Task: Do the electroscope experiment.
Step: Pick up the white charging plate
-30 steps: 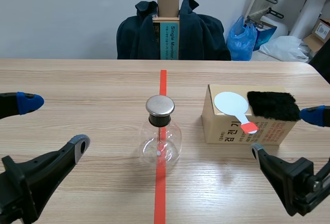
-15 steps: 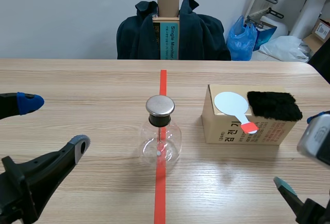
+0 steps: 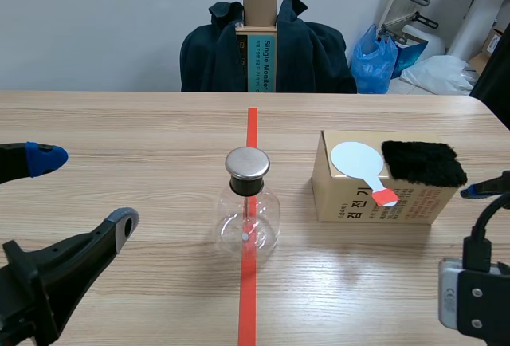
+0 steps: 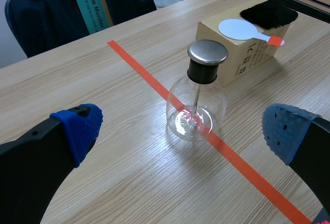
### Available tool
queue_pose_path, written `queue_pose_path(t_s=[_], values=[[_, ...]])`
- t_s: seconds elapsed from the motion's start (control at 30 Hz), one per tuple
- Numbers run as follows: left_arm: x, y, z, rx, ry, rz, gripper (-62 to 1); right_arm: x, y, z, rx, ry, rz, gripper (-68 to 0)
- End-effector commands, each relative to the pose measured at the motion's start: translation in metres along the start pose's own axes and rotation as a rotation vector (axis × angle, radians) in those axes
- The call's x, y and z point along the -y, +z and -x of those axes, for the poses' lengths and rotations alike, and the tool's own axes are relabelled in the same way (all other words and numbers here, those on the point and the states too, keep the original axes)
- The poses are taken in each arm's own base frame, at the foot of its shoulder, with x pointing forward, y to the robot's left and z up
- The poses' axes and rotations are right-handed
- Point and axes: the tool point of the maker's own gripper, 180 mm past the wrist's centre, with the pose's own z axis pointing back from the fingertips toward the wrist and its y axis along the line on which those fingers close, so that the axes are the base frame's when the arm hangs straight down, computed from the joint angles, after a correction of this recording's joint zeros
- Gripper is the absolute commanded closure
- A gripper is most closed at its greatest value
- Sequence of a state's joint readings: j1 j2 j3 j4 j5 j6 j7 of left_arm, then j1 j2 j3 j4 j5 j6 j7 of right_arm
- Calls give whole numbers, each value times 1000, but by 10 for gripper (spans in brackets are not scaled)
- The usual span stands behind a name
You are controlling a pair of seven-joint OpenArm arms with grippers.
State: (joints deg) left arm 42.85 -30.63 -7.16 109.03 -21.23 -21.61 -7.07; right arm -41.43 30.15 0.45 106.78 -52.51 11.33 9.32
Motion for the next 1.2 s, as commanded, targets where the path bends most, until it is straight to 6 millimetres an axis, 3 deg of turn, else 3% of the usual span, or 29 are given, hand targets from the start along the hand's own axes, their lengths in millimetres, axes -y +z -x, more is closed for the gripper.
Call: queue_pose_path(t_s=[0.0,0.13,0.27,0.77,1.17], values=[[3,-2,-11,37,0,8,-623,32,-6,-1,10,24,137,-679],[3,-2,-11,38,0,8,-623,66,-13,-2,-2,68,341,-679],[3,-2,-11,40,0,8,-623,72,-24,-4,-18,118,415,-679],[3,-2,-11,40,0,7,-623,41,-74,-22,104,208,406,-679],[3,-2,-11,40,0,8,-623,24,-78,-44,230,262,383,-679]])
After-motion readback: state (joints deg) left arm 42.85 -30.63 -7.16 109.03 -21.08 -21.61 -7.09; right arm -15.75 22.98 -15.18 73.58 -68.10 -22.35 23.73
